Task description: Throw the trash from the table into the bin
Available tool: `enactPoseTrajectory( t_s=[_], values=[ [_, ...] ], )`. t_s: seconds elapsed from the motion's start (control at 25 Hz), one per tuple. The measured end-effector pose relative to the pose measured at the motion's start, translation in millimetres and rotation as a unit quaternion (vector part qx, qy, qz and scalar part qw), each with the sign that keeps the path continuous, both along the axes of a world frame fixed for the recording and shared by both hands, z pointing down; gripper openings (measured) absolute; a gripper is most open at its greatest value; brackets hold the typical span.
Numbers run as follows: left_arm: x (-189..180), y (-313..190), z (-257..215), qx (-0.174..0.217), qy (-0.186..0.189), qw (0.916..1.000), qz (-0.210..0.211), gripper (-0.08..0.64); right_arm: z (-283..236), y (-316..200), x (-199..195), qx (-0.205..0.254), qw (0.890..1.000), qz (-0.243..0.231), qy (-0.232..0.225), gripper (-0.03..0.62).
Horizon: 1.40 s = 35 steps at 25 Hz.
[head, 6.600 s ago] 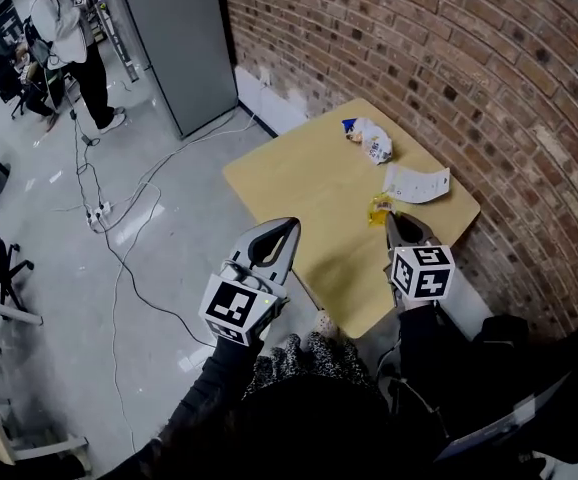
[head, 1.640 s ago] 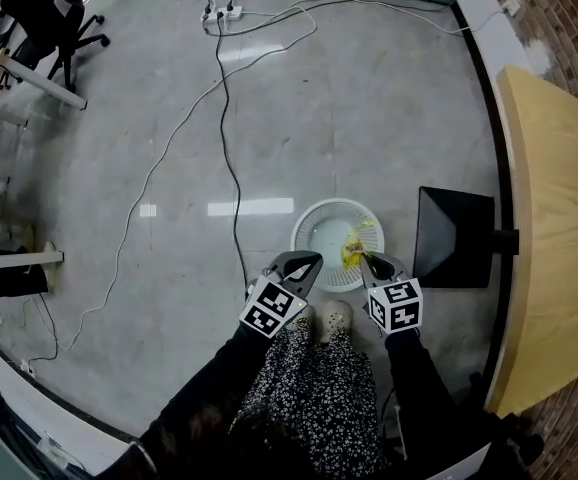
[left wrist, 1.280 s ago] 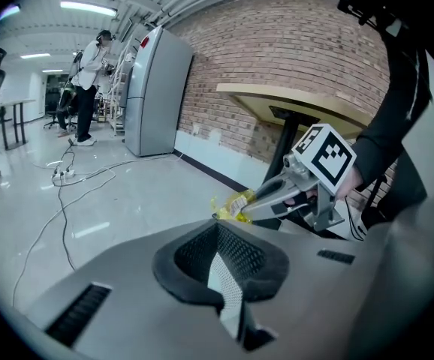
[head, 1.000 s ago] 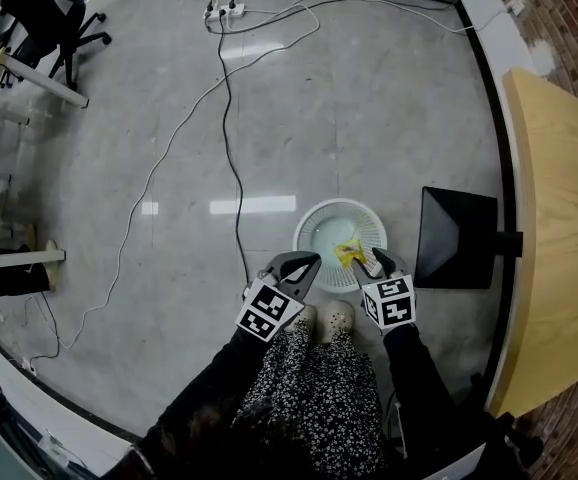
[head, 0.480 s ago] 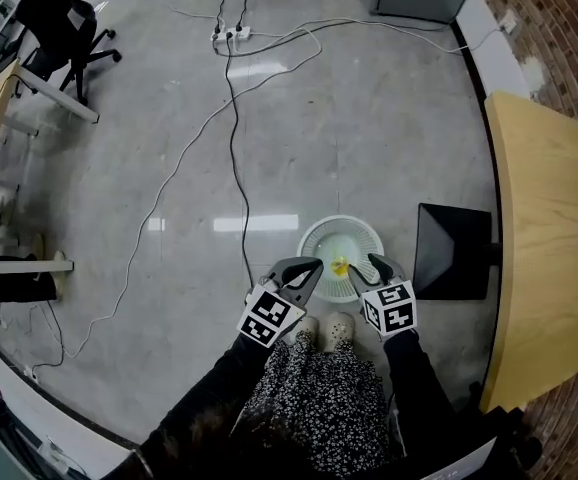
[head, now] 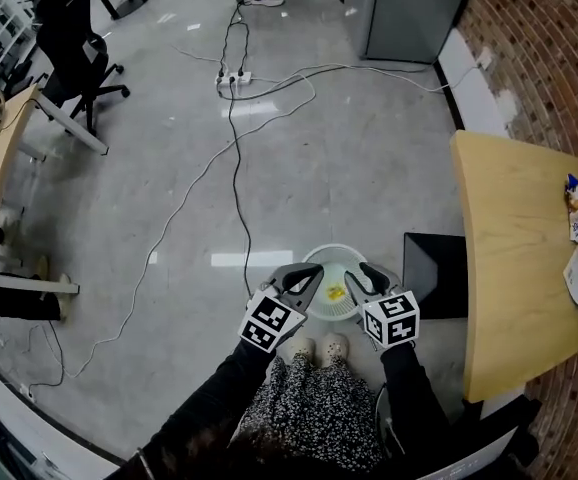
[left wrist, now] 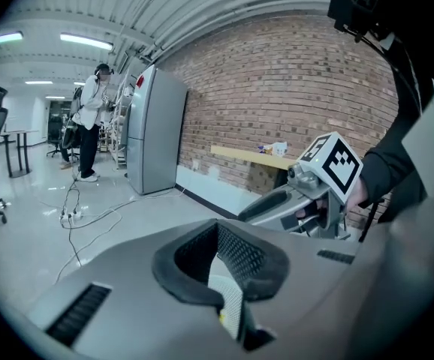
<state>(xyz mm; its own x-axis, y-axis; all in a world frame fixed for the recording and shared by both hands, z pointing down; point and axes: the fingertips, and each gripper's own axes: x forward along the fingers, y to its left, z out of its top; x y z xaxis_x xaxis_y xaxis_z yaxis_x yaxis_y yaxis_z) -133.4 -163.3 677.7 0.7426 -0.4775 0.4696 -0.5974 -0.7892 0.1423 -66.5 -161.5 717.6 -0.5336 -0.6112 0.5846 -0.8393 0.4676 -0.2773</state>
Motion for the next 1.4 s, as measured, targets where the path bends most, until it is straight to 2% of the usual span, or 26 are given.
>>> enactPoseTrajectory(
  t_s=[0.12, 0.32, 0.48, 0.76, 1.0, 1.16, 1.4],
  values=[
    [2.3, 0.8, -33.0, 0.015, 0.008, 0.9999, 0.001, 0.005, -37.2, -4.6, 3.5, 0.027, 1.000, 0.005, 0.006, 0.119],
    [8.7, 6.1, -84.2, 0.050, 0.021, 0.9983, 0.022, 0.005, -99.9, -11.0, 5.8, 0.091, 0.995, -0.012, 0.043, 0.051],
    [13.1, -0.1, -112.3, 0.067, 0.028, 0.9972, 0.017, 0.005, -138.5, -17.3, 13.7, 0.128, 0.991, 0.000, 0.046, 0.043],
    [28.4, 0.1, -197.4, 0.110, 0.056, 0.9921, 0.026, 0.005, -224.7, -3.8, 30.5, 0.169, 0.984, 0.039, 0.048, 0.014],
    [52.0, 10.3, -252.5, 0.148, 0.072, 0.9839, 0.070, 0.005, -278.2, 11.6, 47.1, 0.194, 0.978, 0.070, 0.044, 0.014],
    [74.6, 18.6, -277.9, 0.152, 0.084, 0.9797, 0.100, 0.005, -310.9, 25.6, 70.2, 0.219, 0.968, 0.111, 0.044, 0.014],
    [109.6, 33.2, -312.0, 0.177, 0.106, 0.9682, 0.142, 0.005, -346.3, 51.7, 109.6, 0.252, 0.951, 0.174, 0.054, 0.014]
  ],
)
